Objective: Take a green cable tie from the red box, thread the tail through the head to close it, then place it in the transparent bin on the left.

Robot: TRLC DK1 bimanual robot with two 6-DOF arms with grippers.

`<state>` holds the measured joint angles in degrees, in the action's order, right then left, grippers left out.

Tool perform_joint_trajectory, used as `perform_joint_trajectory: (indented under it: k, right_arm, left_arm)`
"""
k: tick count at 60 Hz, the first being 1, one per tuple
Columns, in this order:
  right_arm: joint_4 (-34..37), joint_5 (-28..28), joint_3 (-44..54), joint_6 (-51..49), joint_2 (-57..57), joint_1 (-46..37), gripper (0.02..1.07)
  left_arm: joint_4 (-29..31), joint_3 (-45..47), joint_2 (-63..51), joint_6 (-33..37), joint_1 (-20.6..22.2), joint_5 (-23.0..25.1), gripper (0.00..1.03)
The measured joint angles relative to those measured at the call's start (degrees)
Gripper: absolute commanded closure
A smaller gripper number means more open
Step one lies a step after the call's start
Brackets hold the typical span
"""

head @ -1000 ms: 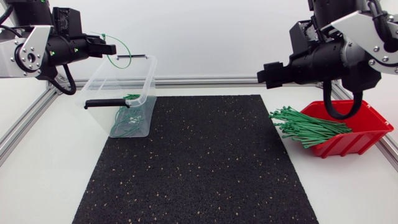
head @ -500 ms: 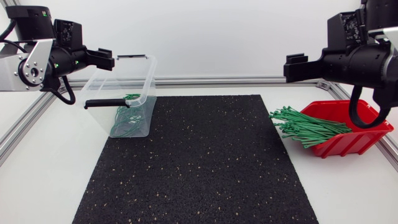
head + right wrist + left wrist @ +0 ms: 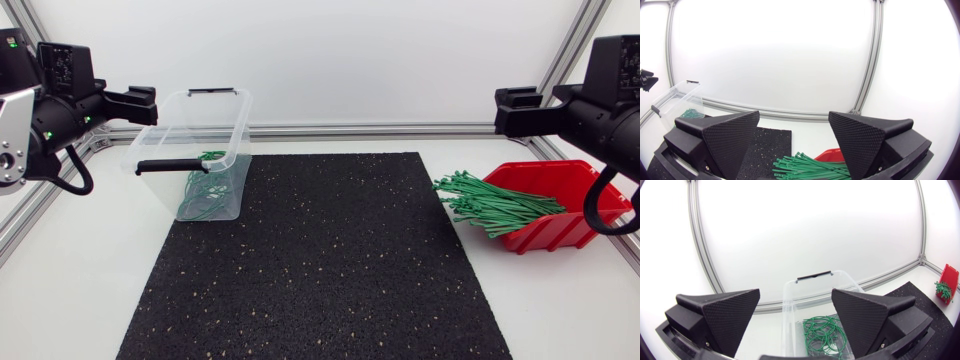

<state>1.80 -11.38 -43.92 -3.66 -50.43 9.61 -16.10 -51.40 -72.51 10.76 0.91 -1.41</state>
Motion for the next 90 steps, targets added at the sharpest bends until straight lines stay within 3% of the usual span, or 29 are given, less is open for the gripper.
perform_joint_trajectory:
  k: [34, 49, 70, 90]
  right_arm:
    - [-15.78, 0.61, 14.12, -1.16, 10.69, -2.6, 0.06]
    - [-18.8, -0.26, 18.38, -2.67, 14.1, -2.6, 0.06]
    - [-18.82, 0.46, 22.18, -6.03, 22.25, -3.17, 0.06]
    - [-12.66, 4.33, 30.08, -4.42, 32.54, -5.4, 0.06]
  left_arm:
    - [-4.92, 13.86, 13.64, -1.75, -0.92, 0.0, 0.03]
    - [-6.08, 18.12, 18.71, -3.26, -0.92, 0.02, 0.03]
    - [-6.6, 25.14, 26.67, -5.03, -0.92, 0.0, 0.04]
    - [-6.91, 32.04, 36.52, -6.36, -0.92, 0.0, 0.04]
